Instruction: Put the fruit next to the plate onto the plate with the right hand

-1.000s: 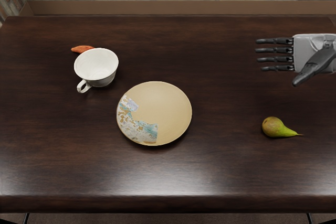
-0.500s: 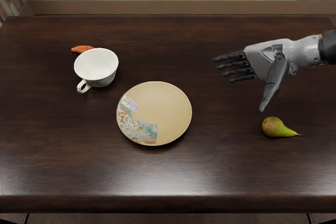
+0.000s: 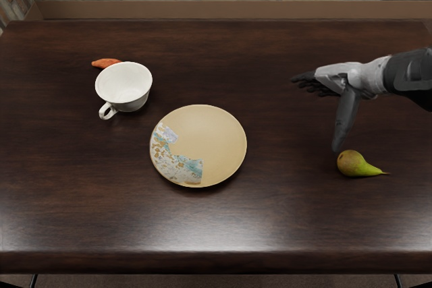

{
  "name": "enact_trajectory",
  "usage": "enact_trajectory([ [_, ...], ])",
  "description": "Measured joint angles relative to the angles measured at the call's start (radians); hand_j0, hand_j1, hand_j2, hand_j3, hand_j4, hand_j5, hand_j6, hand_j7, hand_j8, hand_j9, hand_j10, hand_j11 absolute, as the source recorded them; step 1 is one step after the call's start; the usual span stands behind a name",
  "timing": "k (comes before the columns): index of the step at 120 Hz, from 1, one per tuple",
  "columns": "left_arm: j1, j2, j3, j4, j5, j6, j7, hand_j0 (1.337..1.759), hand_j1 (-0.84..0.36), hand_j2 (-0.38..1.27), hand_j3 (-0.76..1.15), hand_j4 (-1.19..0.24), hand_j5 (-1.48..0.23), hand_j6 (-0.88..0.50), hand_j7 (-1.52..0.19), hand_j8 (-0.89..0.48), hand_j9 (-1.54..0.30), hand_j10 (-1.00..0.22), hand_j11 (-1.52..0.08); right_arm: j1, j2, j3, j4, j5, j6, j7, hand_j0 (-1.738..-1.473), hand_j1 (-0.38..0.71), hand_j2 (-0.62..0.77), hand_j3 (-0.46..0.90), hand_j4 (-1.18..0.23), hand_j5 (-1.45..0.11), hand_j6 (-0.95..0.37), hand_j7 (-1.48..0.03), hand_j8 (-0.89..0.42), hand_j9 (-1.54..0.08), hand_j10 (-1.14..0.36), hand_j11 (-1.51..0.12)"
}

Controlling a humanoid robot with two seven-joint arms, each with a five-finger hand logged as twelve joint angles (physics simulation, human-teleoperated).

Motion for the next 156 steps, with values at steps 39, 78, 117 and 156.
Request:
enact_trajectory([
  [39,0.000,0.000,0.000,0.000,0.001,0.000,0.000,1.658,0.35,0.00,0.00,0.00,0.00,0.00,0.00,0.00,0.00,0.00,0.00,-0.026,-0.057,-0.116,0.095,-0.102,-0.207,0.000,-1.658,-0.33,0.00,0.00,-0.02,-0.02,-0.02,-0.02,-0.02,-0.02,-0.02,-0.02],
  [78,0.000,0.000,0.001,0.000,0.001,0.000,0.000,1.658,0.35,0.00,0.00,0.00,0.00,0.00,0.00,0.00,0.00,0.00,0.00,-0.086,-0.045,-0.163,0.099,-0.174,-0.321,0.000,-1.658,-0.27,-0.01,0.00,-0.07,-0.09,-0.07,-0.09,-0.07,-0.09,-0.07,-0.09],
  [117,0.000,0.000,0.000,0.000,0.001,0.000,0.000,1.658,0.35,0.00,0.00,0.00,0.00,0.00,0.00,0.00,0.00,0.00,0.00,-0.137,0.028,-0.168,0.100,-0.242,-0.430,0.000,-1.658,-0.25,-0.02,0.00,-0.09,-0.11,-0.09,-0.11,-0.09,-0.11,-0.09,-0.11],
  [156,0.000,0.000,0.000,0.000,0.000,0.000,0.000,1.658,0.35,0.00,0.00,0.00,0.00,0.00,0.00,0.00,0.00,0.00,0.00,-0.221,0.062,-0.174,0.100,-0.315,-0.493,0.000,-1.658,-0.22,-0.02,0.00,-0.11,-0.14,-0.11,-0.14,-0.11,-0.14,-0.11,-0.14],
])
